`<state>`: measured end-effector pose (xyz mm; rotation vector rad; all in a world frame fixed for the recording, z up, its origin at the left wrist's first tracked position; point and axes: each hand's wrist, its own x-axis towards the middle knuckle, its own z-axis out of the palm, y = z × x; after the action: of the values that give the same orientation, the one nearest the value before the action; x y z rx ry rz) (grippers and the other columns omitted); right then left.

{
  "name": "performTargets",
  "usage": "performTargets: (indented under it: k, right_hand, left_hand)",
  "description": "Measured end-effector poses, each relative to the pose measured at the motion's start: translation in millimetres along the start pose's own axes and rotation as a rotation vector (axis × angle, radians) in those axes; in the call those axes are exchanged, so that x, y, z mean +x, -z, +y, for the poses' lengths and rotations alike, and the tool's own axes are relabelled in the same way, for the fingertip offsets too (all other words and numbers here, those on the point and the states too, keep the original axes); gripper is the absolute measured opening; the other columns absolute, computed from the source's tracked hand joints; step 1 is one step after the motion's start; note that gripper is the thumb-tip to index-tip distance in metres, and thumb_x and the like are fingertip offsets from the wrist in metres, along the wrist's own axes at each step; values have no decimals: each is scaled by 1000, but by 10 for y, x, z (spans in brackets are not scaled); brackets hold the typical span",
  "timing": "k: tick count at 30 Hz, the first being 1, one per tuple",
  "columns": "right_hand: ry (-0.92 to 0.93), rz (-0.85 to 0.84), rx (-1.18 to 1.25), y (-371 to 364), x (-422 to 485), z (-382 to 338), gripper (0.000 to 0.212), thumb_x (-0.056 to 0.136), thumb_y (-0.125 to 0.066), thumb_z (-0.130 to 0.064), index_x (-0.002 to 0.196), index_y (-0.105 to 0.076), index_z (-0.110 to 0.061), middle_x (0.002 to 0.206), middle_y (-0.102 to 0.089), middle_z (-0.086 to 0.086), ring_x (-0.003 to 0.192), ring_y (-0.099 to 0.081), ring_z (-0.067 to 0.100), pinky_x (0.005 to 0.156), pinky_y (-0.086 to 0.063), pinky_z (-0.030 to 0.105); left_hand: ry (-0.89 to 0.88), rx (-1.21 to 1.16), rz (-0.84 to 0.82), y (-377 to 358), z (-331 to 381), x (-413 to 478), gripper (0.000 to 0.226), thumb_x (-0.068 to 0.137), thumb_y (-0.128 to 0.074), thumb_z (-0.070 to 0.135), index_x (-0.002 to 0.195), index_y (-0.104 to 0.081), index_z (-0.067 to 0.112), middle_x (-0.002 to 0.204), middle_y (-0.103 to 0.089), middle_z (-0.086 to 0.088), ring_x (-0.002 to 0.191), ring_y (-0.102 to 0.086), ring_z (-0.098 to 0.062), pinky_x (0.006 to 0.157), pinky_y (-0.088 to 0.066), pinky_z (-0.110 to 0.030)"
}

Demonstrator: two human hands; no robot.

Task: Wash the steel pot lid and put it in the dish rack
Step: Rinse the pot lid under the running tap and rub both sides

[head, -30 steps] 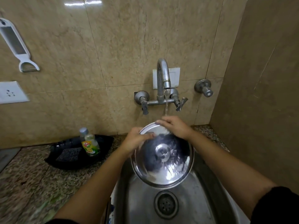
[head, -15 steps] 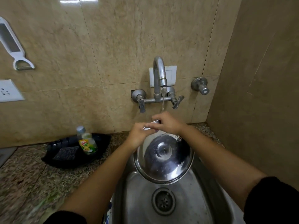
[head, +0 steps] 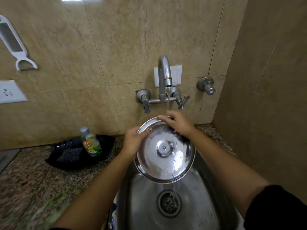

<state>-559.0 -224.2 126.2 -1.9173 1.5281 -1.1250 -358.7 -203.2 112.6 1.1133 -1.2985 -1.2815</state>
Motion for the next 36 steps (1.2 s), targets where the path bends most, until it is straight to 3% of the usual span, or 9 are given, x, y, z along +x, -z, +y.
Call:
performTargets:
  k: [3,9,14,16,21,27,29,33,36]
  right_hand:
    - [-117,130,89,85,-127,198,38,92,-53,-48,67,-58,-19,63,-56,1,60,-52,10,64,-43,33]
    - [70,-238,-57,-144,71,-155,40,81,-69,-46,55,-46,-25,51,-45,-12,49,-40,1,53,-36,20]
    - [-100,-25,238,140,-6,84,36,84,-69,-34,59,-49,-17,53,-51,-10,52,-49,5,59,-43,20]
    - [-120,30,253,172,-19,105,34,84,-68,-36,63,-52,-14,58,-49,-1,55,-47,9,60,-42,25]
    - [74,-299,4,-162,102,-229,31,78,-78,-22,60,-55,-11,54,-48,-4,52,-44,6,56,-37,25]
    - [-224,-21,233,189,-32,58,36,86,-68,-31,58,-50,-15,56,-48,-1,51,-46,8,56,-42,20]
    - [-206,37,280,151,-33,47,35,86,-68,-28,59,-50,-16,57,-48,-1,52,-46,9,58,-43,22]
    - [-53,-174,201,-92,46,-209,29,76,-78,-21,57,-57,-17,51,-52,-10,45,-45,-2,51,-38,13]
    - [-93,-140,239,-60,25,-157,27,74,-80,-23,59,-60,-13,54,-54,-3,48,-48,3,52,-40,16]
  left_hand:
    - [86,-103,31,80,-113,-49,15,82,-70,15,91,-72,4,93,-73,-20,82,-69,-33,77,-56,-43]
    - [76,267,-338,11,112,170,23,78,-74,14,97,-72,2,88,-73,-15,76,-68,-24,73,-53,-32]
    - [57,76,-132,46,67,127,28,81,-72,19,98,-70,-2,94,-71,-25,77,-67,-30,75,-54,-38]
    - [125,25,-165,94,9,120,29,79,-73,20,98,-70,-1,97,-71,-25,79,-68,-33,76,-55,-40]
    - [112,211,-445,-23,97,228,22,78,-72,13,99,-73,7,92,-73,-17,79,-69,-25,78,-53,-34]
    - [184,-104,-112,163,-64,122,20,80,-72,17,95,-72,2,86,-74,-16,74,-69,-29,67,-58,-33]
    - [224,-98,-150,160,-27,111,21,80,-71,15,96,-71,1,88,-74,-16,72,-70,-27,62,-58,-31]
    - [233,77,-362,12,157,111,10,80,-72,12,90,-73,12,80,-76,-9,67,-72,-20,59,-58,-26]
    - [202,43,-365,4,156,95,13,83,-69,12,96,-72,9,78,-76,-7,67,-71,-17,60,-57,-24]
